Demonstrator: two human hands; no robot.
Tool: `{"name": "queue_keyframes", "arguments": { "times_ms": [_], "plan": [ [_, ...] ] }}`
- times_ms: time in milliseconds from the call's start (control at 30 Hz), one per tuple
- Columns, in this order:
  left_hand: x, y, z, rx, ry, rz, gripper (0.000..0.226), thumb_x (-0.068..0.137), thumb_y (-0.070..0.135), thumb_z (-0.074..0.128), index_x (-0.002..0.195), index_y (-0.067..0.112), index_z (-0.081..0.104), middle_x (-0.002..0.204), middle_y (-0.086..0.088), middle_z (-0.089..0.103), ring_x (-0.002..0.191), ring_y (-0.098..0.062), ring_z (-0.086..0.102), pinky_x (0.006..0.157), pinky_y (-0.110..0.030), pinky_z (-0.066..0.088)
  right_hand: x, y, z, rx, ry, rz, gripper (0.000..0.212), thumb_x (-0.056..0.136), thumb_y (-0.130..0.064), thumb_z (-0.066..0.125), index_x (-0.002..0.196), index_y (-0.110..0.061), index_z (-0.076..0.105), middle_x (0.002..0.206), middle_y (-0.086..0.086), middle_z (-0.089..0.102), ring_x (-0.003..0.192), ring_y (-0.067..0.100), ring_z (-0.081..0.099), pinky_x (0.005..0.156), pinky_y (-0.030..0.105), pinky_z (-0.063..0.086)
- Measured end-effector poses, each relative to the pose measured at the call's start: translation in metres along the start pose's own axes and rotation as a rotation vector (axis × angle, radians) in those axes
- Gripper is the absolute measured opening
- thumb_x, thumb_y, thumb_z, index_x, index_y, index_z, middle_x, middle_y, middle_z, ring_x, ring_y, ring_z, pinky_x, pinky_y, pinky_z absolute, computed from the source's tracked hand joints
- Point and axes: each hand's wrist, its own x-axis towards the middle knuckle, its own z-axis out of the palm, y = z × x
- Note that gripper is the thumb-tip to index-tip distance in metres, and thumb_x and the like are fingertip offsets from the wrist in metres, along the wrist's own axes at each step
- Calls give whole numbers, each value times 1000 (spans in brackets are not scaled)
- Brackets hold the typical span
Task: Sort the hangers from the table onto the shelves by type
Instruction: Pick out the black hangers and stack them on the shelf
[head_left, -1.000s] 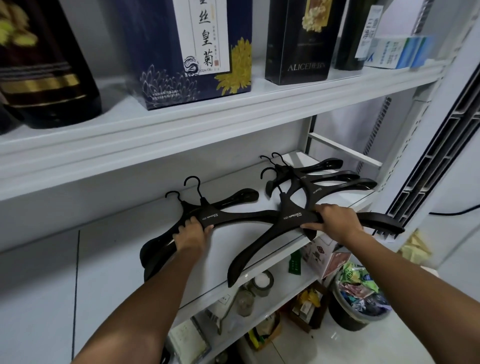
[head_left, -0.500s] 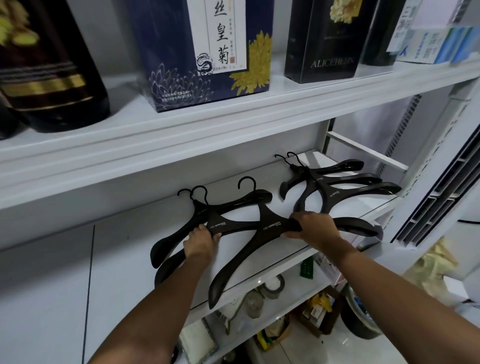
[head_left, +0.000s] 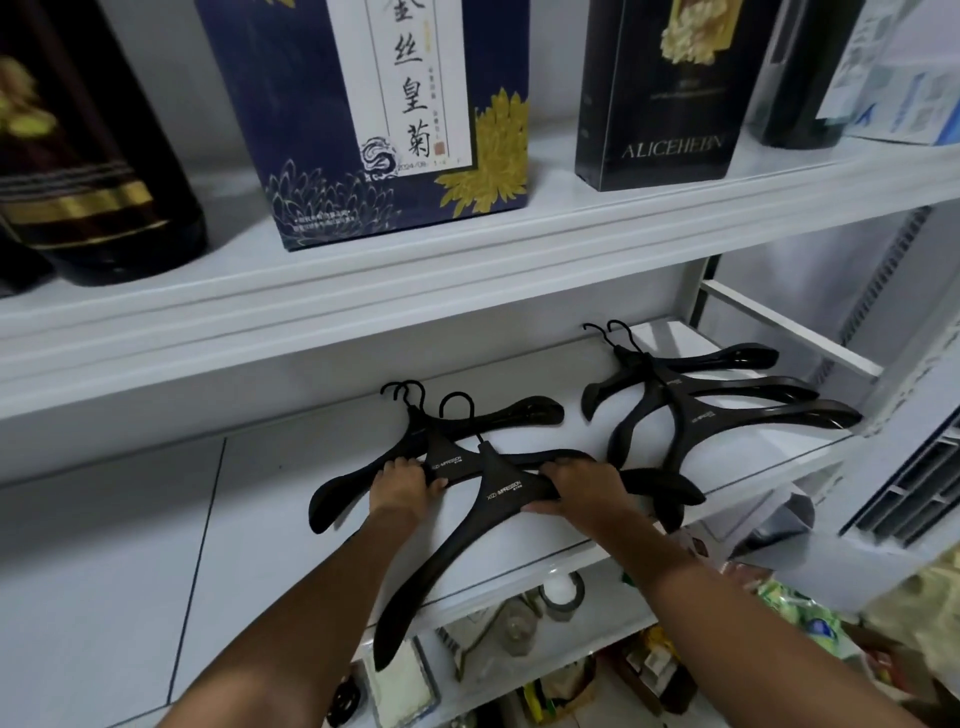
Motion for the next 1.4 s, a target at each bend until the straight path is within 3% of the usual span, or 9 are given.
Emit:
{"name": "queue_keyframes", "arguments": {
  "times_ms": [233, 600, 733, 833, 967, 1067, 1133, 1233, 1400],
  "plan": [
    [-17, -14, -7, -35, 167, -24, 49, 100, 45, 28, 132, 11, 43, 134, -9, 47, 124, -25, 42, 103, -34, 32, 22, -31, 5, 43, -58, -17, 61, 84, -68, 50, 112, -14, 59, 108, 6, 66, 100, 24, 62, 77, 32, 46],
    [-21, -17, 17, 11, 2, -128, 72, 97, 57, 19, 151, 12, 4, 160, -11, -1, 148, -26, -3, 120, -39, -1, 38, -40, 26, -65, -33, -107, 66, 85, -70, 41, 122, -20, 61, 129, 7, 51, 121, 26, 42, 102, 38, 28],
    [-15, -16, 28, 24, 9, -155, 77, 95, 61, 13, 151, 11, -3, 159, -14, -2, 148, -29, -4, 121, -40, -2, 47, -33, 28, 40, 42, -177, 87, 76, -75, 50, 143, -22, 36, 141, 6, 38, 125, 27, 35, 110, 40, 20],
    [-12, -15, 32, 29, 8, -161, 105, 70, 77, -23, 151, 11, -5, 159, -18, -3, 148, -30, -3, 120, -40, -3, 61, -25, 28, 118, -25, -174, 117, 64, -79, 60, 153, -23, 8, 159, 8, 9, 144, 30, 9, 116, 49, -3],
    [-7, -21, 38, -20, 29, -149, 99, 76, 77, -5, 151, 13, -5, 159, -16, -6, 147, -28, -9, 120, -41, -6, 83, -14, 30, 0, -159, -191, 138, 56, -85, 60, 151, -20, -15, 158, 13, -22, 144, 33, -21, 110, 55, -19],
    [-4, -23, 38, -8, 47, -125, 127, 49, 83, -34, 151, 13, -4, 159, -13, -6, 148, -25, -9, 119, -38, -8, 93, -11, 31, -55, -236, -195, 141, 53, -89, 57, 150, -20, -19, 154, 19, -28, 141, 37, -29, 109, 57, -20],
    [-2, -24, 38, -5, 74, -104, 113, 64, 82, -23, 151, 14, -3, 160, -11, -7, 148, -23, -11, 120, -38, -8, 96, -11, 32, -75, -281, -177, 140, 54, -90, 54, 150, -19, -18, 155, 21, -25, 140, 38, -29, 109, 58, -18],
    [2, -25, 39, -12, 90, -63, 80, 93, 65, 20, 152, 14, -1, 160, -11, -8, 147, -24, -12, 119, -37, -10, 94, -10, 37, -52, -335, -128, 137, 54, -92, 51, 152, -21, -13, 156, 20, -22, 142, 37, -27, 111, 59, -13],
    [10, -18, 39, 5, 80, 18, 76, 96, 59, 22, 151, 13, -2, 160, -9, -5, 148, -20, -9, 117, -34, -13, 91, -1, 39, 4, -343, -58, 135, 53, -91, 52, 152, -24, -10, 156, 21, -20, 143, 39, -23, 113, 60, -5]
  ]
}}
